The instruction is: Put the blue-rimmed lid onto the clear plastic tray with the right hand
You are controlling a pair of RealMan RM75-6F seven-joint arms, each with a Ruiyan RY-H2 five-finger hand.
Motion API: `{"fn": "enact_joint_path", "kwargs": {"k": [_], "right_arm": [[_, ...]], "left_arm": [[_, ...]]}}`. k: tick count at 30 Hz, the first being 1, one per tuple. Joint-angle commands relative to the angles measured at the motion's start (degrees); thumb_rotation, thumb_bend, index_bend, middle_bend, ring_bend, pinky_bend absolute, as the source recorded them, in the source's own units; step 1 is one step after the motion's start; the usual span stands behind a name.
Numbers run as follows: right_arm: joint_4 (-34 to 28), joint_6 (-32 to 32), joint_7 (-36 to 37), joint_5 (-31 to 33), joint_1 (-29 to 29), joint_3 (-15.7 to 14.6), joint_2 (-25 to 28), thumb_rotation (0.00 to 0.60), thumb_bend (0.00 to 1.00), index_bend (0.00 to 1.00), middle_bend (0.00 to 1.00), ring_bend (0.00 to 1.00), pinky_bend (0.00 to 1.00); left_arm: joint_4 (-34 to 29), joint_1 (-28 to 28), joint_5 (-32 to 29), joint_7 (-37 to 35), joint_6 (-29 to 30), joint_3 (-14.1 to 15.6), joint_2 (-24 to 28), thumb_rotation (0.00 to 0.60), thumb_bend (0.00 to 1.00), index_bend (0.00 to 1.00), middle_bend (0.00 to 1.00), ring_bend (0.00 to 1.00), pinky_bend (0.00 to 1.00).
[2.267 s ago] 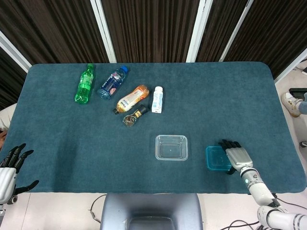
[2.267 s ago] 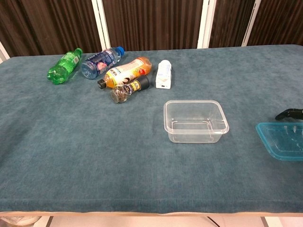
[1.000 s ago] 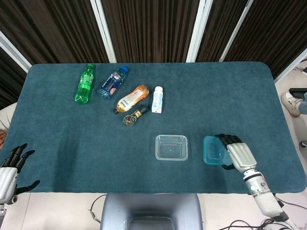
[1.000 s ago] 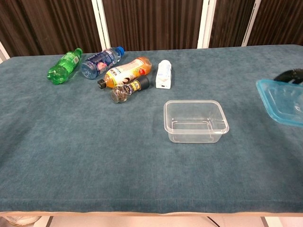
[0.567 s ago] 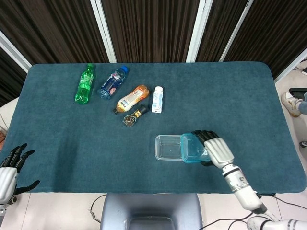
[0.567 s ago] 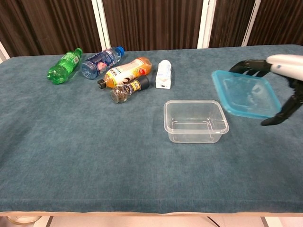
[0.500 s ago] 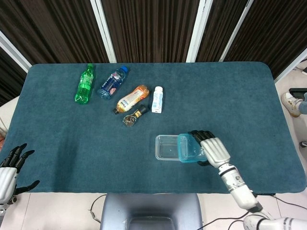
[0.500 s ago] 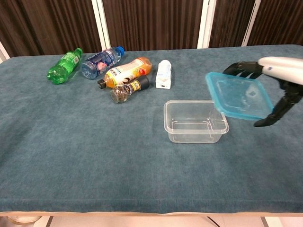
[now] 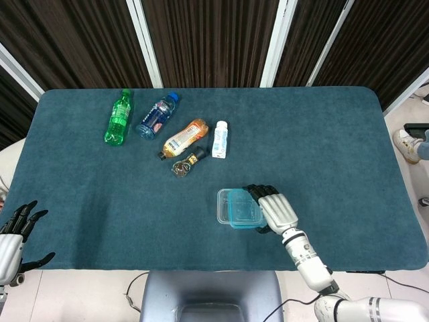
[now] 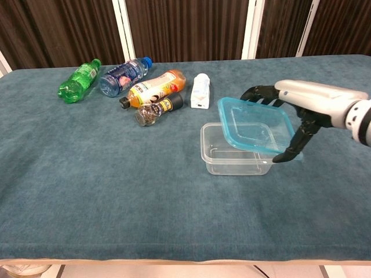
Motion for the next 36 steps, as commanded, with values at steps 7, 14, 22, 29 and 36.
{"fn": "enact_joint_path", "kwargs": {"k": [7,14,22,29,36], "right_arm": [[1.8,0.6,-2.6,4.6,2.5,1.2,-3.5,0.600,0.36,0.35,0.44,0.38,0.47],[3.7,-0.1,-3.1,7.7,4.1,1.6,-5.2,0.600,0.36,0.34,0.42,0.36,0.45],[5.3,-0.4,-2.5,8.6,5.3,1.5,-6.4,0.600,0.36,0.33,0.41,0.36,0.44],[6.1,-0.6,-1.9,9.0,5.8,1.1,-6.8,0.600,0.36,0.33,0.40,0.35,0.44],[6.7,-1.4,-1.7,10.0,6.2,0.4,-6.7,0.600,0.36,0.26,0.34,0.29,0.38]], "left_arm": [[0.0,-0.1,0.0,-0.3,-0.2,0.0,0.1,0.600,0.45,0.19,0.04,0.00,0.24],[0.0,-0.2,-0.1,-0.8,-0.3,0.0,0.2,0.600,0.44,0.19,0.04,0.00,0.24],[0.1,-0.2,-0.1,-1.2,-0.4,0.0,0.4,0.600,0.44,0.19,0.04,0.00,0.24],[0.1,-0.3,0.0,-1.3,-0.4,0.1,0.4,0.600,0.45,0.19,0.04,0.00,0.24],[0.1,-0.3,0.1,-1.4,-0.4,0.1,0.4,0.600,0.45,0.19,0.04,0.00,0.24]]}}
